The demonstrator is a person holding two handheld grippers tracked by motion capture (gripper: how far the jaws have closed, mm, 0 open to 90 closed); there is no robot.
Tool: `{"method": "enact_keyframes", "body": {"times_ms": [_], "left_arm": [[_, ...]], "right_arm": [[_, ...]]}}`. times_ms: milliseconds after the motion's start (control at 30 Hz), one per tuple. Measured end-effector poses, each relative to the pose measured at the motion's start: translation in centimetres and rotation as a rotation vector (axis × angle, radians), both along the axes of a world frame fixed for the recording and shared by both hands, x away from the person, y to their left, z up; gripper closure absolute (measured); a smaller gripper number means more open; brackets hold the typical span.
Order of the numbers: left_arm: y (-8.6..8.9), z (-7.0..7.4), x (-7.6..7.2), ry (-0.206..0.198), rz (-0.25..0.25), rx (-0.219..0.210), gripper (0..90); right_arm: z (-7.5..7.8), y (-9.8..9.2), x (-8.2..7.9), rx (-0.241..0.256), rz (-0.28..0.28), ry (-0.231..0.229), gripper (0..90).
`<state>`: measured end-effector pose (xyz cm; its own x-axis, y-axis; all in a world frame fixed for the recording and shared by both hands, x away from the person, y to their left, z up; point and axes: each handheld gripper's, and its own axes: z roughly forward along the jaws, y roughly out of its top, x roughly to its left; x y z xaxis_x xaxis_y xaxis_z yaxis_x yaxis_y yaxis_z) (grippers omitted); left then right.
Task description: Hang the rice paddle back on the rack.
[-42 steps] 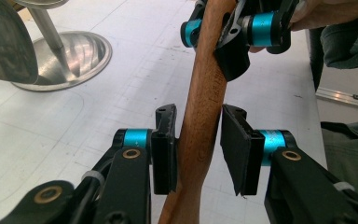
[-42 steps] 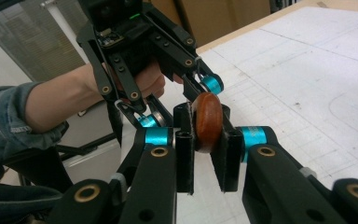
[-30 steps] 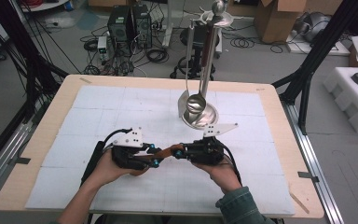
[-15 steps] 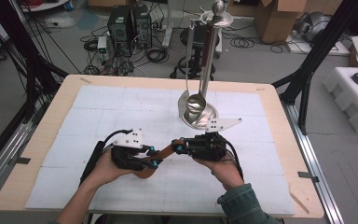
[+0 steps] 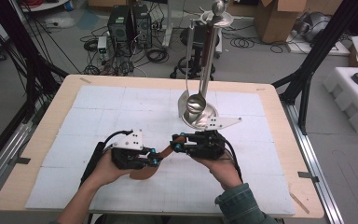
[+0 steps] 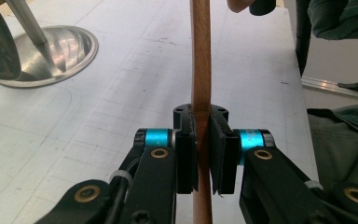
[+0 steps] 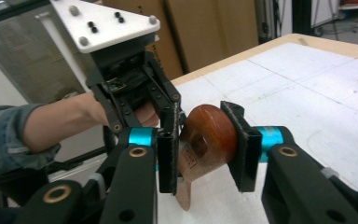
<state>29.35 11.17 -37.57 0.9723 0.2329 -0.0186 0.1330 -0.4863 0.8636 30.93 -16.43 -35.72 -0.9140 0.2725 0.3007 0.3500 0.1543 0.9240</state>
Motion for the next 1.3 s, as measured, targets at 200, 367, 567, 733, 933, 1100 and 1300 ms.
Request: {"method": "enact_keyframes", "body": {"times_ms": [200,367,567,733,933,1100,1300], "left_arm": [[0.1,0.2,0.0,-0.027,0.039,-0.019,81.9],[0.0,0.2,0.1,-0.047,0.1,-0.055,82.0],[-0.2,0.1,0.1,-0.063,0.143,-0.067,82.0],[-0.3,0.0,0.1,-0.077,0.188,-0.08,82.0],[-0.7,-0.3,-0.2,-0.091,0.23,-0.09,82.0],[-0.9,-0.4,-0.4,-0.094,0.245,-0.101,81.9],[-1.0,-0.5,-0.7,-0.087,0.225,-0.094,80.3]], "right_arm": [[-0.4,0.6,-0.1,-0.018,-0.015,0.009,62.3],[-0.6,1.1,-0.2,-0.042,-0.016,0.005,61.3],[-0.6,1.4,-0.3,-0.059,-0.034,-0.003,58.9],[-0.6,1.4,-0.3,-0.067,-0.047,-0.008,58.8],[-0.7,1.8,-0.4,-0.089,-0.087,-0.019,57.1],[-0.7,1.9,-0.3,-0.097,-0.102,-0.028,60.6],[-0.5,1.9,-0.4,-0.09,-0.119,-0.041,63.9]]}}
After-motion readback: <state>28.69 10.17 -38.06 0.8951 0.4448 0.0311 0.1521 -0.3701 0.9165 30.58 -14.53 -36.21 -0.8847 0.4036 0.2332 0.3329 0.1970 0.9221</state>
